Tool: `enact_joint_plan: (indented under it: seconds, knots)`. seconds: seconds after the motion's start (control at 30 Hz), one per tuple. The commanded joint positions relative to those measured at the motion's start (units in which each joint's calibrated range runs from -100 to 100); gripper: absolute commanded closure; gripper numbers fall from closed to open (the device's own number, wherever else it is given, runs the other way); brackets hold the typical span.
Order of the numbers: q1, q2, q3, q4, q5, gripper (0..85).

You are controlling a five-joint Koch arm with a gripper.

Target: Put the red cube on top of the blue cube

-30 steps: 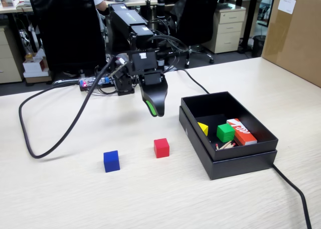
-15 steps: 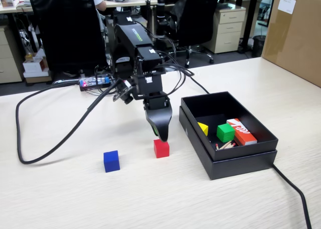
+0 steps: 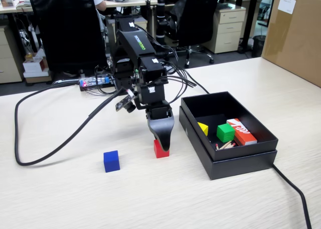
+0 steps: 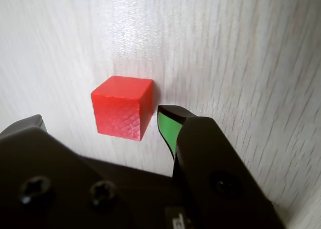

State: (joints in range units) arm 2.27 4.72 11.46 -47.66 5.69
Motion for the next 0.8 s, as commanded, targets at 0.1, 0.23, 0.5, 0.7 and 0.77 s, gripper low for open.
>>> enact_joint_plan:
  seconds: [0.1, 0.23, 0.5, 0.7, 0.77]
  knots:
    - [-0.1, 0.5, 5.6, -0.4, 0.0, 40.4]
    - [-0.2, 1.1, 5.9, -0.4, 0.0, 40.4]
    - [-0.2, 1.1, 3.9, -0.5, -0.1, 40.6]
    - [0.0, 1.1, 2.7, -0.5, -0.1, 40.8]
    - [0.0, 0.8, 2.5, -0.5, -0.1, 43.0]
